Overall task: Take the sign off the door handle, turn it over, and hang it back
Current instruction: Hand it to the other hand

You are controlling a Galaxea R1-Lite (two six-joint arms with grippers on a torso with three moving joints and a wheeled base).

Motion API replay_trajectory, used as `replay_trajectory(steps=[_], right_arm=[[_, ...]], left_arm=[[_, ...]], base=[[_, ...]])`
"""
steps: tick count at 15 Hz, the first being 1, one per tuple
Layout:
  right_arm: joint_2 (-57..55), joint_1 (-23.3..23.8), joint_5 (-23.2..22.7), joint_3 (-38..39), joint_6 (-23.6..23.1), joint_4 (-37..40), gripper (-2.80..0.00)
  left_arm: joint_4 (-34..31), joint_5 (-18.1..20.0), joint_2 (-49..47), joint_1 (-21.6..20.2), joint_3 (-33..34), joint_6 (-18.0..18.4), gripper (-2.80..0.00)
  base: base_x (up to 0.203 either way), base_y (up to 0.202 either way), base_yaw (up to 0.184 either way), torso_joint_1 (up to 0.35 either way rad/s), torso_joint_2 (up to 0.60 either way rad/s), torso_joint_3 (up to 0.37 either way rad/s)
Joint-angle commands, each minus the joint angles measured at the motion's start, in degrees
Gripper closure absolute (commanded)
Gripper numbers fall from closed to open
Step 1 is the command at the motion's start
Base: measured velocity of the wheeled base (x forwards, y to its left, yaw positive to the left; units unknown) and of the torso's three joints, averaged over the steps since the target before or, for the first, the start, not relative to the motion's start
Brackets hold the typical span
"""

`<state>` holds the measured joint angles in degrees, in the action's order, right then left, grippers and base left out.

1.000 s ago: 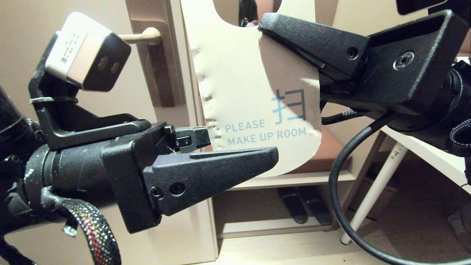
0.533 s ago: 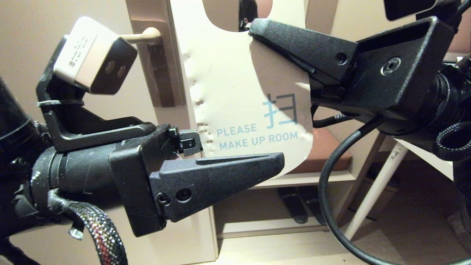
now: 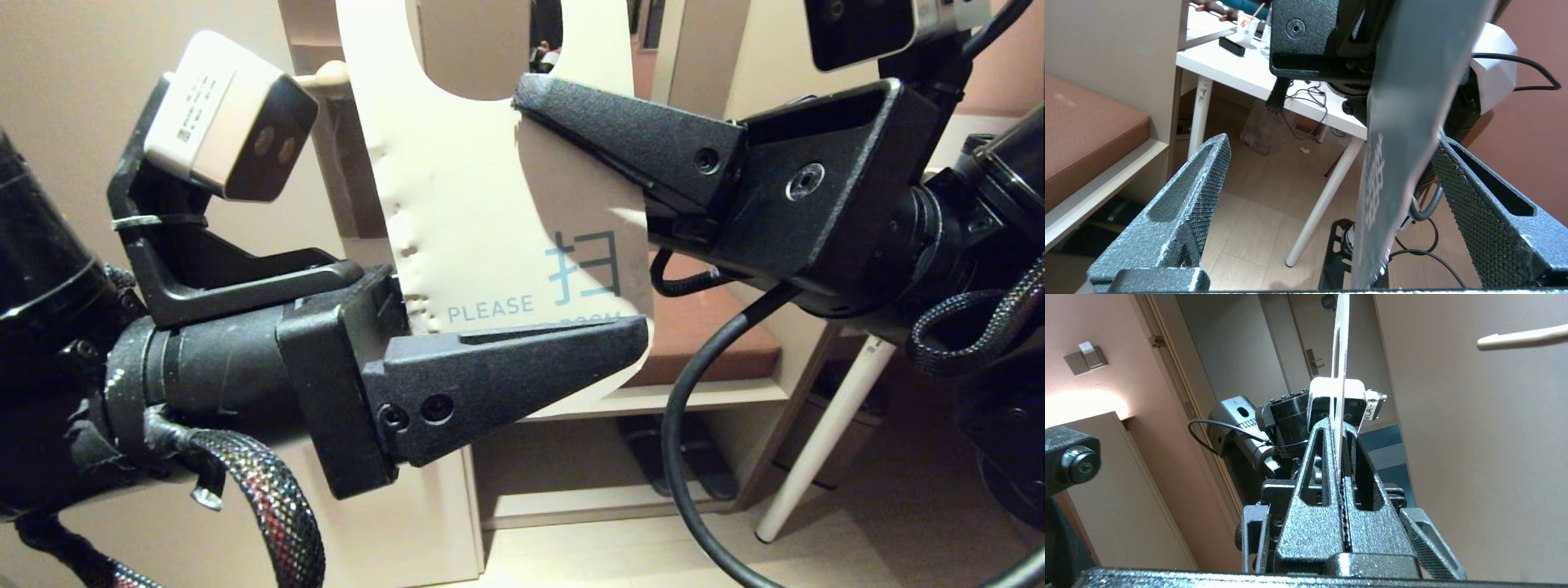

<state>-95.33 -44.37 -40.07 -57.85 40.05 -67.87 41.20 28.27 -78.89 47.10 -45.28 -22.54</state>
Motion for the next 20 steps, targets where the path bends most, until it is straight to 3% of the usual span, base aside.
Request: replay_trajectory(steps=[1,8,9,20], right_arm=[[-0.2,0.0,-0.2,0.3,0.2,-0.4,0.00],[-1.0,-0.1,-0.3,0.1,0.2,-0.5,0.00],[-1.0,0.0,-0.3,0.1,0.2,-0.5,0.00],[-1.4,-0.1,-0.3,0.2,0.2,-0.5,0.00]], left_arm=[[0.3,0.1,-0.2,0.0,0.3,-0.1,-2.80],[4.1,0.1,-0.4,-0.1,2.6,0.0,-2.80],[4.1,0.1,-0.3,-0.1,2.5,-0.3,0.00],[4.1,0.1,-0.2,-0.1,2.3,-1.0,0.00]], base=[[0.000,0.000,0.000,0.000,0.00,0.000],[0.000,0.000,0.000,0.000,0.00,0.000],[0.000,0.000,0.000,0.000,0.00,0.000],[0.000,0.000,0.000,0.000,0.00,0.000]])
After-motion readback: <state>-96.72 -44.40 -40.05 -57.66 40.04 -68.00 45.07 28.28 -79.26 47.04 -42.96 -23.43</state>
